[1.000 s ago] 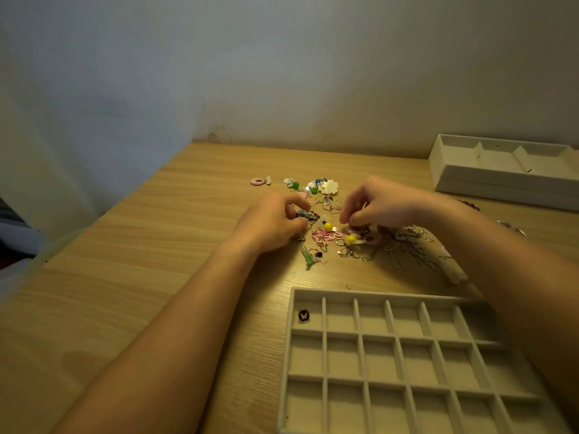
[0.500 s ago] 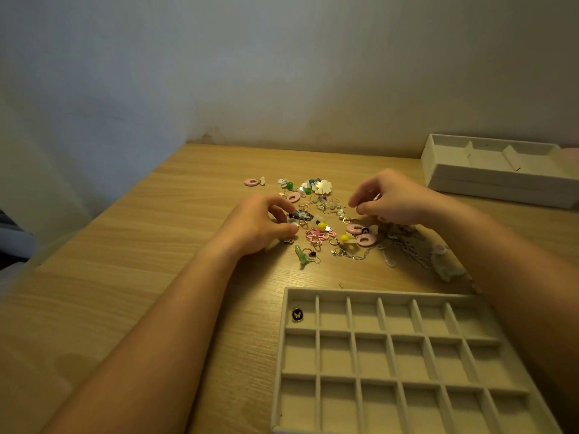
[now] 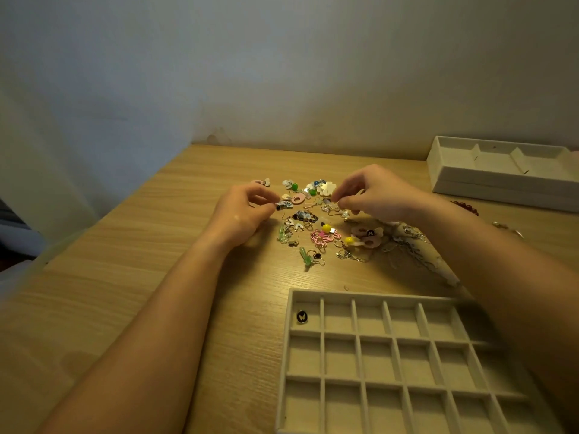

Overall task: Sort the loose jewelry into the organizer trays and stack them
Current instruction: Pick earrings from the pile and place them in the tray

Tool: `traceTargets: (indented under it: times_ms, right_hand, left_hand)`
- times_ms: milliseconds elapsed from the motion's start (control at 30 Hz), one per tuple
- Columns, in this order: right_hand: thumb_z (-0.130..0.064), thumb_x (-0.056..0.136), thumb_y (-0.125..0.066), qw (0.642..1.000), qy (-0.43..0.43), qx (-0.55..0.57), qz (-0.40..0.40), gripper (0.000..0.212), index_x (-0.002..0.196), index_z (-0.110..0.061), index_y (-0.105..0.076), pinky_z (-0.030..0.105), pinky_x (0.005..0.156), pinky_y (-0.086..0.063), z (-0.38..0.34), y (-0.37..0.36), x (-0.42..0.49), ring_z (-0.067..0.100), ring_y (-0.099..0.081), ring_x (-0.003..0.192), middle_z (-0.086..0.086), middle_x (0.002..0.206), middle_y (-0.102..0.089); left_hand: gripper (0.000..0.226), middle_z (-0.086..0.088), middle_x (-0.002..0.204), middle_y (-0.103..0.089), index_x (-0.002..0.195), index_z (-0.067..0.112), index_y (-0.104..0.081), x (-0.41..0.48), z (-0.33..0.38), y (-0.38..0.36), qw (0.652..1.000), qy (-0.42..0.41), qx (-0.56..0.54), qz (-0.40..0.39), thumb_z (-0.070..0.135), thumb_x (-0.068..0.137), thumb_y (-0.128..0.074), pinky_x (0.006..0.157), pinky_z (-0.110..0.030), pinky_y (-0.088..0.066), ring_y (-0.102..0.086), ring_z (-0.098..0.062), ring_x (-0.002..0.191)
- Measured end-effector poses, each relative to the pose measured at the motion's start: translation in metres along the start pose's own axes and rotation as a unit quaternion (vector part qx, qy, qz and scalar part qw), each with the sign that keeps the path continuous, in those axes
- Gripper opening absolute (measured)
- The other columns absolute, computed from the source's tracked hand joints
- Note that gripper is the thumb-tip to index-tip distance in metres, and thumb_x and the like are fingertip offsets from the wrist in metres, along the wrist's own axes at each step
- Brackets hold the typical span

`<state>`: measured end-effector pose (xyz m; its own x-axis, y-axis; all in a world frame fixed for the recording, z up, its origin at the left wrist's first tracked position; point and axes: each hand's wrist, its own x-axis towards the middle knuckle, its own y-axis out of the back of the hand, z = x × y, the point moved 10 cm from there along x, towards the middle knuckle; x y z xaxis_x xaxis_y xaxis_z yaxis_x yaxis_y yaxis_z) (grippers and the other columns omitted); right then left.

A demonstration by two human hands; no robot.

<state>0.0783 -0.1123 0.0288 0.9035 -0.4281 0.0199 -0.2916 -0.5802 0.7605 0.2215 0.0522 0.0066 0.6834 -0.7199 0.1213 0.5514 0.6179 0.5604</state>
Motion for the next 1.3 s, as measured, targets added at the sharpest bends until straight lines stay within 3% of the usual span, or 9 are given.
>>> traceTargets:
  times_ms: [167, 300, 433, 667, 867, 967, 1033, 1167, 1300]
  right_hand:
    - [-0.001, 0.097, -0.058, 0.999, 0.004, -0.040, -0.035, 0.031, 0.099, -0.027, -0.075, 0.019, 0.073, -0.052, -0.012, -0.021, 0.012, 0.006, -0.067, 0.093, -0.008, 0.097, -0.071]
    - [-0.006, 0.092, -0.069, 0.997, -0.019, -0.049, -0.053, 0.016, 0.092, -0.022, -0.073, 0.016, 0.067, -0.048, 0.000, -0.008, 0.003, 0.007, -0.068, 0.084, -0.008, 0.090, -0.071]
    - [-0.012, 0.091, -0.073, 0.992, -0.049, -0.055, -0.098, 0.008, 0.095, -0.019, -0.074, 0.013, 0.061, -0.047, 0.020, 0.004, -0.018, 0.008, -0.067, 0.081, -0.005, 0.088, -0.072]
    - [-0.021, 0.090, -0.074, 0.989, -0.045, -0.089, -0.107, 0.009, 0.095, -0.027, -0.079, 0.028, 0.077, -0.054, 0.031, 0.002, -0.032, 0.010, -0.065, 0.088, -0.008, 0.092, -0.074]
    - [-0.017, 0.091, -0.071, 0.987, -0.007, -0.141, -0.078, 0.011, 0.095, -0.025, -0.078, 0.019, 0.062, -0.045, 0.016, -0.001, -0.034, 0.005, -0.061, 0.076, -0.011, 0.083, -0.069]
    - [-0.017, 0.090, -0.072, 0.979, 0.020, -0.192, -0.057, 0.012, 0.098, -0.026, -0.074, 0.016, 0.062, -0.041, 0.008, -0.003, -0.037, 0.004, -0.060, 0.081, -0.014, 0.086, -0.064]
    - [-0.017, 0.091, -0.071, 0.977, 0.033, -0.205, -0.043, 0.012, 0.099, -0.026, -0.072, 0.016, 0.065, -0.044, 0.002, -0.001, -0.040, 0.005, -0.061, 0.084, -0.014, 0.089, -0.063]
    - [-0.009, 0.100, -0.059, 1.000, 0.006, -0.022, 0.003, 0.019, 0.108, -0.022, -0.069, 0.019, 0.068, -0.056, -0.006, 0.021, -0.051, 0.009, -0.065, 0.087, -0.006, 0.098, -0.066]
    - [-0.002, 0.099, -0.059, 0.975, -0.032, 0.219, 0.034, 0.018, 0.107, -0.008, -0.073, 0.021, 0.068, -0.059, -0.017, 0.029, -0.073, 0.019, -0.070, 0.083, 0.012, 0.098, -0.071]
  left_hand:
    - [0.024, 0.008, 0.110, -0.067, 0.121, 0.027, -0.069, -0.001, 0.010, -0.027, 0.995, -0.035, 0.090, -0.030, 0.023, 0.098, -0.062, 0.080, -0.027, -0.048, -0.057, -0.001, 0.086]
    - [0.020, 0.013, 0.098, -0.067, 0.115, 0.029, -0.071, -0.010, 0.039, -0.041, 0.989, -0.120, 0.077, -0.032, 0.025, 0.095, -0.065, 0.066, -0.023, -0.042, -0.051, 0.004, 0.065]
    - [0.015, 0.017, 0.092, -0.066, 0.105, 0.031, -0.074, -0.020, 0.061, -0.064, 0.979, -0.169, 0.074, -0.083, 0.024, 0.092, -0.069, 0.067, -0.021, -0.042, -0.055, 0.009, 0.072]
    - [0.017, 0.017, 0.100, -0.068, 0.106, 0.029, -0.074, -0.021, 0.068, -0.073, 0.980, -0.161, 0.087, -0.079, 0.021, 0.096, -0.063, 0.066, -0.015, -0.041, -0.055, 0.016, 0.072]
    - [0.015, 0.020, 0.089, -0.064, 0.107, 0.027, -0.074, -0.023, 0.070, -0.058, 0.986, -0.146, 0.059, -0.048, 0.022, 0.096, -0.064, 0.059, -0.013, -0.042, -0.057, 0.005, 0.064]
    - [0.013, 0.010, 0.098, -0.070, 0.102, 0.029, -0.075, -0.021, 0.070, -0.046, 0.990, -0.133, 0.034, -0.019, 0.024, 0.096, -0.064, 0.072, -0.031, -0.054, -0.064, -0.009, 0.079]
    - [0.012, 0.009, 0.099, -0.070, 0.101, 0.029, -0.073, -0.021, 0.072, -0.040, 0.993, -0.120, 0.015, -0.007, 0.024, 0.096, -0.064, 0.072, -0.025, -0.052, -0.064, -0.006, 0.082]
    - [0.013, 0.004, 0.096, -0.072, 0.106, 0.019, -0.073, -0.028, 0.087, -0.035, 0.994, -0.109, -0.011, -0.029, 0.020, 0.094, -0.068, 0.068, -0.016, -0.053, -0.067, -0.007, 0.084]
    - [0.017, -0.006, 0.089, -0.077, 0.100, 0.013, -0.072, -0.050, 0.096, -0.045, 0.985, -0.079, -0.133, -0.075, 0.013, 0.085, -0.079, 0.068, -0.028, -0.057, -0.072, -0.017, 0.076]
